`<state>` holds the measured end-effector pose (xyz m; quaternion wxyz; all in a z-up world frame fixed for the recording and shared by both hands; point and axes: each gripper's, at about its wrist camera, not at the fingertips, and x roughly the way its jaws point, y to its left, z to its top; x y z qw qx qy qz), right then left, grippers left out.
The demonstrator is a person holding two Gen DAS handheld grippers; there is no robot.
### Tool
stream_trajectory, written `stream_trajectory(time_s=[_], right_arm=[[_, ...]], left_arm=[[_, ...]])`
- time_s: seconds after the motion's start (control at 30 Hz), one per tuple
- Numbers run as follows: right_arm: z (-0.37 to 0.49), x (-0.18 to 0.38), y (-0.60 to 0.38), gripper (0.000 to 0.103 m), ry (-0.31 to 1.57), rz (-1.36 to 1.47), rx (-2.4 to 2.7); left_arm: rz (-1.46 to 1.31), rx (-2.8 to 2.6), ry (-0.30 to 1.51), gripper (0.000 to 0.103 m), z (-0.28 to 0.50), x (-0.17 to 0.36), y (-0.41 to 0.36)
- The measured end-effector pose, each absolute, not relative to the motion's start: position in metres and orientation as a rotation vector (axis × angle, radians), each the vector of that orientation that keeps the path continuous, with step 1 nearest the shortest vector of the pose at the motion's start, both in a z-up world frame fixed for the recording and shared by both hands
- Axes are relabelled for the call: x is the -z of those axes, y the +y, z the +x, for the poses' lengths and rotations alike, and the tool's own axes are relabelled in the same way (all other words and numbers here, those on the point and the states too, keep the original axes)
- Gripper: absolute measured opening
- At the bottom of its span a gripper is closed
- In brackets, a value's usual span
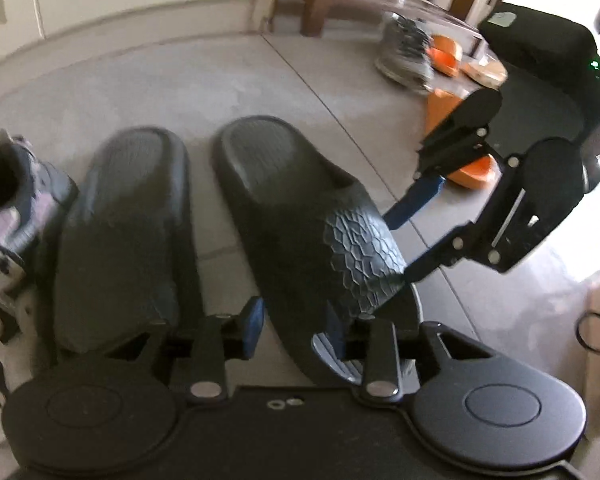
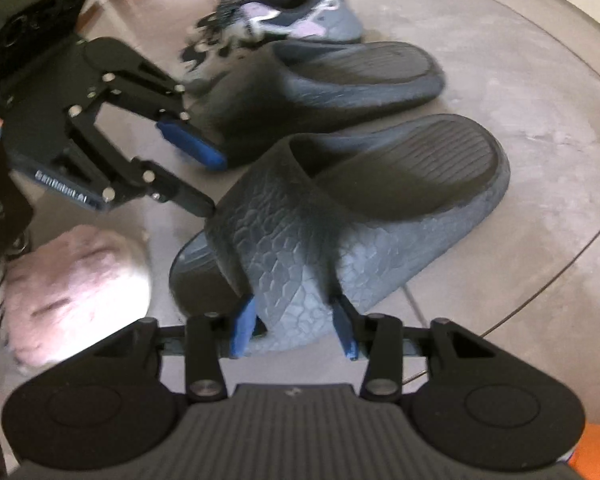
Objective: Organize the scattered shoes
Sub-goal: 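Carry the grey slide beside the other grey slides, open left tool, then move the left tool to the grey-blue sneaker by the shoe rack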
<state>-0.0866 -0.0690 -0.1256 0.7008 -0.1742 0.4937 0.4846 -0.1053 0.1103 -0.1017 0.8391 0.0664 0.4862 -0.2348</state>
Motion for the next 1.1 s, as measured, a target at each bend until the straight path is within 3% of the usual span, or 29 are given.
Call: stream_trajectory(time_s=[0.13,0.67,1.1], right_arm=[[-0.071,0.119,-0.067,0.053,1.057,-0.352,-1.016],[-0.078,0.100,-0.093,0.054,0.972,-0.289,-0.931],[-0.072,0.051,-0.168,0.058,0.814,-0.160,-0.717]], left_arm=[[0.098,0.444,1.021,0.038,-0.095,0.104,0.114],[0.113,0.378,0.989,0.037,-0.087,0.091,0.103],[0.287,0.374,0.803,0.038,-0.044,0.043,0.020]])
